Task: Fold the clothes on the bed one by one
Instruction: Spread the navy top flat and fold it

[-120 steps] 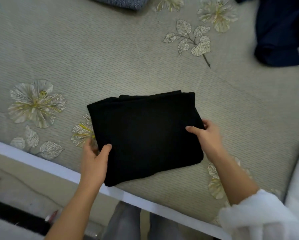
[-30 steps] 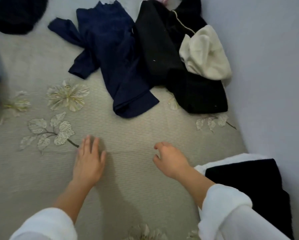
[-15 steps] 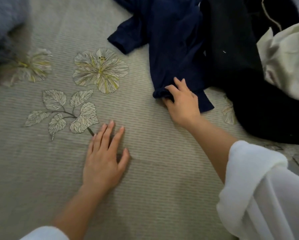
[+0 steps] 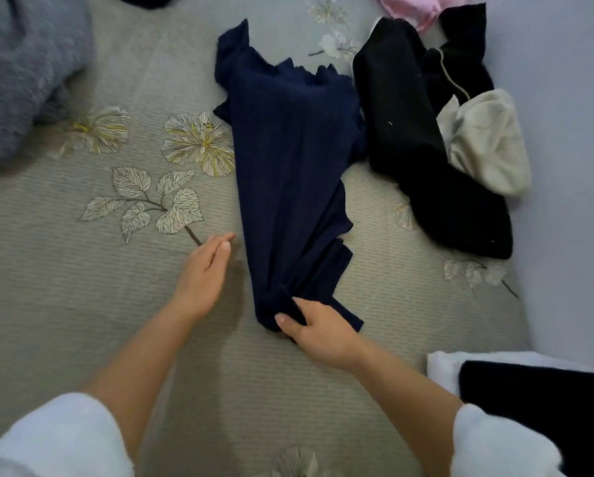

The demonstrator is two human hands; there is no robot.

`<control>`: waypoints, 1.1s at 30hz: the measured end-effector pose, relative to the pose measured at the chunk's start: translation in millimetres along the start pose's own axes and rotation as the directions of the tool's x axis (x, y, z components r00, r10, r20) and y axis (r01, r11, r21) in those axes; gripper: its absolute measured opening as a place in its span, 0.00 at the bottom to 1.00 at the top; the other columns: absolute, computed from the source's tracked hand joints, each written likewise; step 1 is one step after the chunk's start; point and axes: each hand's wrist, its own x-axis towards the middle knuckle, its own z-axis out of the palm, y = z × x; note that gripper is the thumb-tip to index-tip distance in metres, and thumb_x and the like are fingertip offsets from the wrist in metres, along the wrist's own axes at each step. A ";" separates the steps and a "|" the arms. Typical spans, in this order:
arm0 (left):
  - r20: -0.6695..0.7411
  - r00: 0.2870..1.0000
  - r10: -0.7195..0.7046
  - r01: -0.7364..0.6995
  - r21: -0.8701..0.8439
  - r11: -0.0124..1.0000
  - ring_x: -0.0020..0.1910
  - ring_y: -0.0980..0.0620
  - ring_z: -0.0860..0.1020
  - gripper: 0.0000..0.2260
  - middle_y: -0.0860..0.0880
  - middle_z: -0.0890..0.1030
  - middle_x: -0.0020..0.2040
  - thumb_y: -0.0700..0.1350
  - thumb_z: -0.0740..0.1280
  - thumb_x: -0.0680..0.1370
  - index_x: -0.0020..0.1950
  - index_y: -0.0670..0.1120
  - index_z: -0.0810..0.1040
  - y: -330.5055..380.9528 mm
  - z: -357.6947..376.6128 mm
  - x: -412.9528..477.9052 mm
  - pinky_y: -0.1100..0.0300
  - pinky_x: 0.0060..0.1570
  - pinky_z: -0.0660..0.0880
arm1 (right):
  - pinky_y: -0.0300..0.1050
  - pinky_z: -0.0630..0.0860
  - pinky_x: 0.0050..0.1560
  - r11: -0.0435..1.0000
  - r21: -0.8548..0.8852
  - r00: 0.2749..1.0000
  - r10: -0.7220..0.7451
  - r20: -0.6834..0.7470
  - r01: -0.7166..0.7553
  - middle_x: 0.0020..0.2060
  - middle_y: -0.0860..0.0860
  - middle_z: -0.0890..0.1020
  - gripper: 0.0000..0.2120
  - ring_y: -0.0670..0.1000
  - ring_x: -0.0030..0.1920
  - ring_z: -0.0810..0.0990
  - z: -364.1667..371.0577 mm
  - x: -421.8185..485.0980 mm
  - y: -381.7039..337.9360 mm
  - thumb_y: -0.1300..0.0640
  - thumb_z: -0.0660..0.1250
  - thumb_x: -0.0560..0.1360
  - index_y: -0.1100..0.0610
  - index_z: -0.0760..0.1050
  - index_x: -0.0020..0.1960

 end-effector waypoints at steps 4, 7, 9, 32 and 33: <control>0.168 0.967 -0.194 0.233 -0.261 0.937 0.60 0.54 0.76 0.32 0.50 0.79 0.58 0.51 0.67 0.77 0.78 0.53 0.55 -2.2 -8.2 -59.2 0.66 0.56 0.68 | 0.42 0.70 0.57 0.999 0.024 0.962 0.038 0.270 -0.047 0.58 0.47 0.79 0.12 0.51 0.61 0.75 51.5 -57.1 -6.0 0.45 0.61 0.79 0.49 0.76 0.58; 0.205 0.962 -0.183 0.229 -0.228 0.946 0.61 0.57 0.73 0.38 0.54 0.72 0.65 0.40 0.71 0.75 0.78 0.52 0.52 -13.0 -9.5 -107.9 0.69 0.54 0.71 | 0.40 0.58 0.65 0.972 -0.159 0.832 0.232 0.503 -0.175 0.72 0.49 0.66 0.28 0.52 0.73 0.62 96.3 -95.1 -6.9 0.43 0.64 0.76 0.51 0.65 0.73; 0.239 0.960 -0.150 0.180 -0.110 0.977 0.59 0.57 0.74 0.28 0.53 0.74 0.64 0.35 0.68 0.75 0.72 0.51 0.65 -24.2 -12.6 -140.5 0.65 0.57 0.72 | 0.42 0.58 0.68 0.941 -0.281 0.702 0.328 0.633 -0.187 0.73 0.49 0.65 0.33 0.51 0.73 0.61 121.1 -120.9 -6.6 0.43 0.67 0.74 0.53 0.64 0.74; 0.267 0.961 -0.065 -0.068 0.461 0.885 0.71 0.48 0.64 0.23 0.48 0.66 0.73 0.44 0.66 0.78 0.72 0.45 0.67 -30.0 -89.8 -119.0 0.54 0.65 0.66 | 0.48 0.78 0.48 0.815 0.540 0.795 0.464 -0.392 -0.210 0.51 0.55 0.81 0.18 0.54 0.49 0.80 98.9 -66.7 -18.2 0.66 0.71 0.69 0.59 0.72 0.57; 0.262 0.961 -0.092 -0.073 0.556 0.828 0.70 0.45 0.63 0.23 0.46 0.66 0.72 0.45 0.66 0.78 0.72 0.45 0.66 -33.0 -86.3 -118.2 0.52 0.61 0.68 | 0.49 0.79 0.46 0.802 0.556 0.802 0.473 -0.365 -0.220 0.48 0.54 0.82 0.16 0.54 0.48 0.81 99.0 -71.5 -19.1 0.65 0.72 0.68 0.60 0.73 0.54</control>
